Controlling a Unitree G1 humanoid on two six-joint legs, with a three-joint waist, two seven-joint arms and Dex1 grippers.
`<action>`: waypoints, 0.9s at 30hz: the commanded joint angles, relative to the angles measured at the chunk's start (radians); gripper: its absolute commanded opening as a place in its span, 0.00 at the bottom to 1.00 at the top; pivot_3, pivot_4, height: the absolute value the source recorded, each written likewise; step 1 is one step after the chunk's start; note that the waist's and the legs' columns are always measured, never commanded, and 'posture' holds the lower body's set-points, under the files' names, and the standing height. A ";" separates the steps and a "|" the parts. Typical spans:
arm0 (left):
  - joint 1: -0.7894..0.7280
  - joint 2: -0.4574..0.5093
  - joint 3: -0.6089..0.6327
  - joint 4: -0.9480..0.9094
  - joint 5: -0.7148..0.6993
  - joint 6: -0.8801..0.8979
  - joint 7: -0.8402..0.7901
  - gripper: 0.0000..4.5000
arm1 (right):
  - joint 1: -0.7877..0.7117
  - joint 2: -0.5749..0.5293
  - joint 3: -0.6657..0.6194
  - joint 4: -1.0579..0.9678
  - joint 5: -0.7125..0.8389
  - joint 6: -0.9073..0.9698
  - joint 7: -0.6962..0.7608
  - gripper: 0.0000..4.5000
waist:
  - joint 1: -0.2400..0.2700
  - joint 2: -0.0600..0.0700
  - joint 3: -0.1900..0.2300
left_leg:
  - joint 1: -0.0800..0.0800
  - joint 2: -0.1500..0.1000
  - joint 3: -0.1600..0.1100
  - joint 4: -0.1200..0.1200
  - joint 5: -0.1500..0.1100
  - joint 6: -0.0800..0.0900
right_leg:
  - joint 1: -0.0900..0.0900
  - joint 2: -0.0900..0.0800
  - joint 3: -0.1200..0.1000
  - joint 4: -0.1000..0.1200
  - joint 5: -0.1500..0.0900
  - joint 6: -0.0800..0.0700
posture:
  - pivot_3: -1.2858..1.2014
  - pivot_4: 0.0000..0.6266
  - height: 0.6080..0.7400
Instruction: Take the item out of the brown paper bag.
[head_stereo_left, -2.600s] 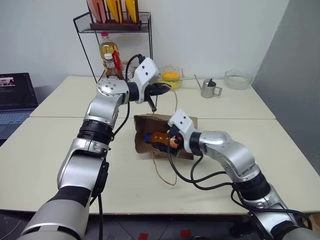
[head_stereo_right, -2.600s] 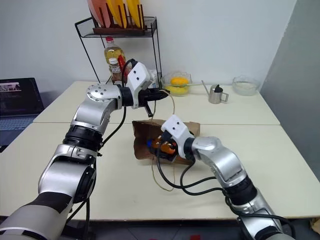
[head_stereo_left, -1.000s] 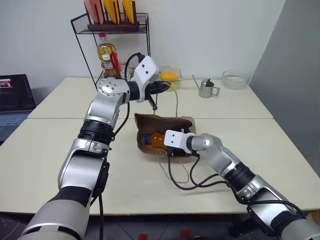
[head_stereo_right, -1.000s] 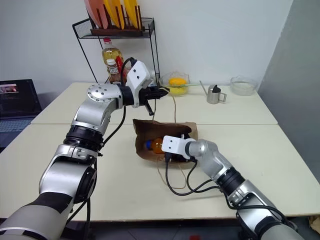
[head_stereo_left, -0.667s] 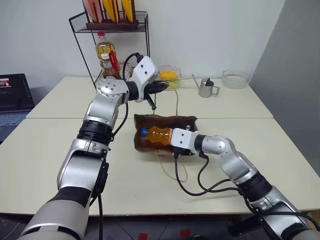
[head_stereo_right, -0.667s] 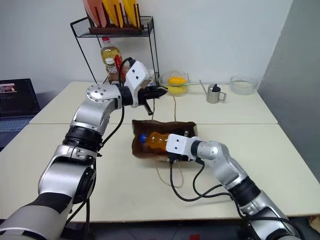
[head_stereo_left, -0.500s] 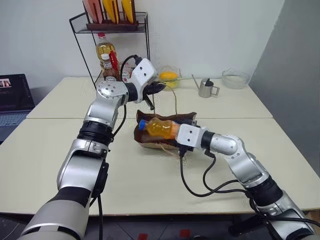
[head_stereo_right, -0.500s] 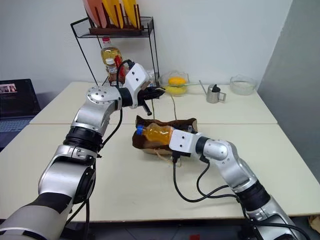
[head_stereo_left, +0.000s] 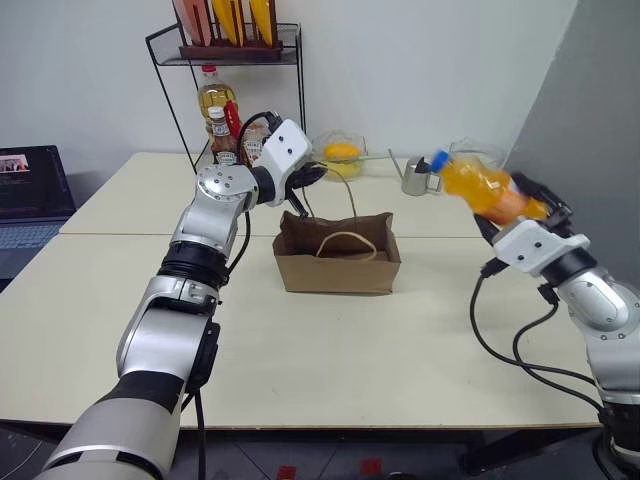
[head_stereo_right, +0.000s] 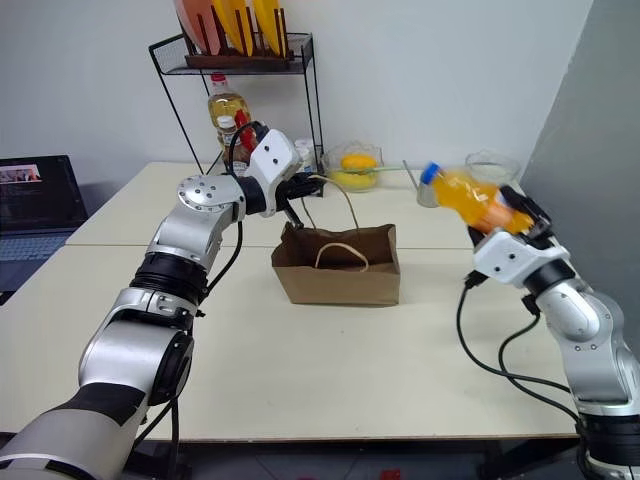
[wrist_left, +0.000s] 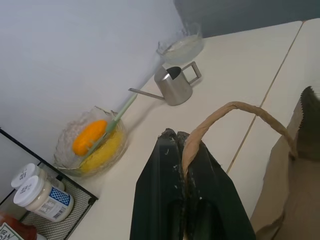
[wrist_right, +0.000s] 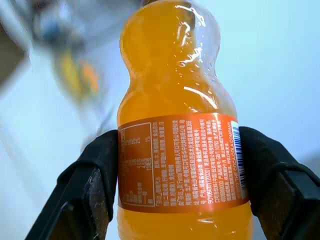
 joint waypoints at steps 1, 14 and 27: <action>-0.030 -0.012 0.019 -0.020 -0.007 -0.020 0.008 0.00 | 0.023 -0.039 0.046 0.053 0.046 0.136 0.138 0.71 | -0.001 0.000 0.000 | 0.000 0.000 0.000 0.000 0.000 0.000 | 0.000 0.000 0.000 0.000 0.000 0.000 | 0.52 0.24 1.00; -0.029 -0.020 0.027 -0.036 -0.009 -0.015 0.009 0.00 | -0.037 -0.064 0.169 0.165 0.194 0.351 0.399 0.94 | -0.019 0.003 0.002 | 0.002 0.000 0.001 0.000 0.000 0.000 | 0.001 0.000 0.001 0.000 0.000 0.000 | 0.52 0.24 1.00; -0.022 0.017 0.057 -0.069 -0.056 0.036 -0.055 0.10 | -0.108 -0.063 0.058 -0.057 0.365 0.416 0.377 1.00 | -0.020 0.003 0.002 | 0.002 0.000 0.000 0.000 0.000 0.000 | 0.002 0.000 0.001 0.000 0.000 0.000 | 0.52 0.24 1.00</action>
